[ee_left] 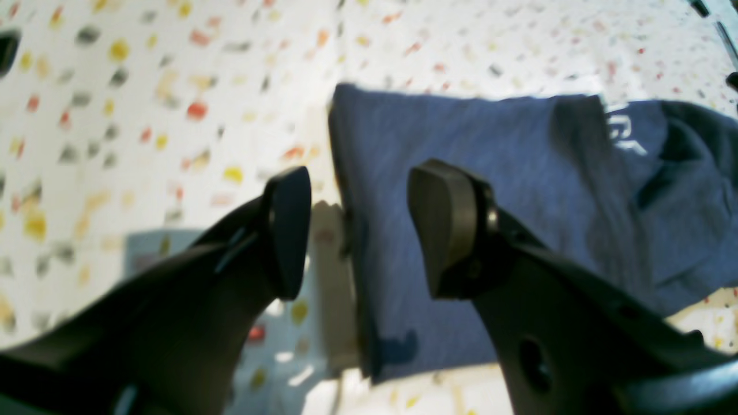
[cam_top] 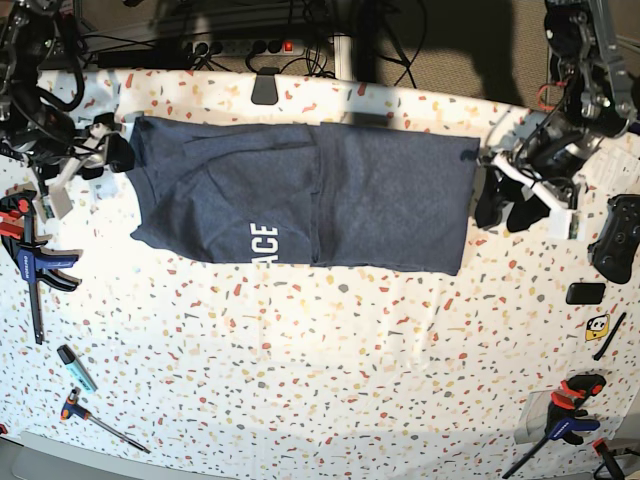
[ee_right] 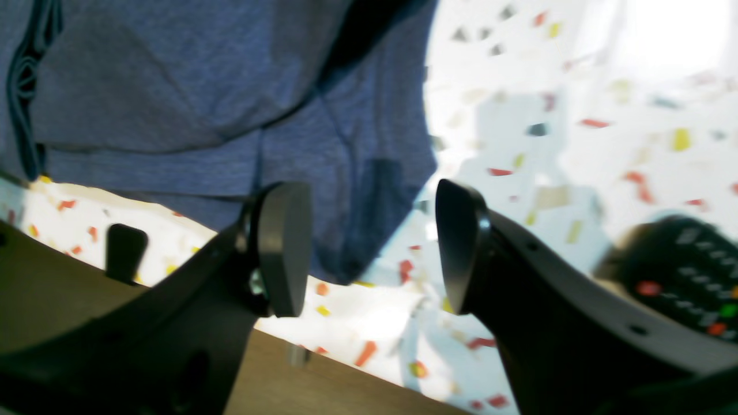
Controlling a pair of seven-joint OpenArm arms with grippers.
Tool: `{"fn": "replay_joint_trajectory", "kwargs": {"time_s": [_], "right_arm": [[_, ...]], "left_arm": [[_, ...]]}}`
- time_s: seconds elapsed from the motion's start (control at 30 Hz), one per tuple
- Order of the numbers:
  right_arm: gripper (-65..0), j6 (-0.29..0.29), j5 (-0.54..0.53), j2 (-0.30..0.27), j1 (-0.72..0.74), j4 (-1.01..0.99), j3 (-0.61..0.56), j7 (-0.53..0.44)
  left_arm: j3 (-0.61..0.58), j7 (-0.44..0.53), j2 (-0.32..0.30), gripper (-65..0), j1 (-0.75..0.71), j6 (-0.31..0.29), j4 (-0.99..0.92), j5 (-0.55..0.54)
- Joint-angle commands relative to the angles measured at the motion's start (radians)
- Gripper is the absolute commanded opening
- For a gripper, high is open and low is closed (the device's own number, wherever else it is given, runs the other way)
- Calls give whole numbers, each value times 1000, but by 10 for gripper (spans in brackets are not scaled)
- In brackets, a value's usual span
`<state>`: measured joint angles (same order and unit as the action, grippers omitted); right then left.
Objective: Fold the T-shirt properly
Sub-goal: 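Release the folded end with the left gripper and raise it, then grasp the shirt's end with the right gripper and fold it over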
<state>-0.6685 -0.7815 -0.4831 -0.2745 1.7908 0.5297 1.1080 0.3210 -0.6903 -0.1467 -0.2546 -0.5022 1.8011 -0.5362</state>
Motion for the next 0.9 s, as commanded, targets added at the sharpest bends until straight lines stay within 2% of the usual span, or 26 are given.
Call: {"fn": "replay_joint_trajectory", "kwargs": {"time_s": [0.0, 0.2, 0.43, 0.67, 0.87], "right_arm": [[-309, -12, -15, -28, 6, 8, 8, -14], [-309, -10, -17, -55, 42, -129, 8, -27], [-309, -30, -84, -53, 127, -324, 7, -34], [-309, -30, -83, -28, 172, -376, -1, -36], [-309, -30, -82, 3, 175, -378, -71, -39]], "left_arm": [[13, 17, -6, -349, -10, -8, 18, -15], [19, 88, -6, -349, -88, -8, 18, -15], [19, 85, -6, -349, -98, -23, 18, -16], [19, 84, -6, -349, -98, -23, 18, -15], [19, 84, -6, -349, -98, -23, 18, -15]]}}
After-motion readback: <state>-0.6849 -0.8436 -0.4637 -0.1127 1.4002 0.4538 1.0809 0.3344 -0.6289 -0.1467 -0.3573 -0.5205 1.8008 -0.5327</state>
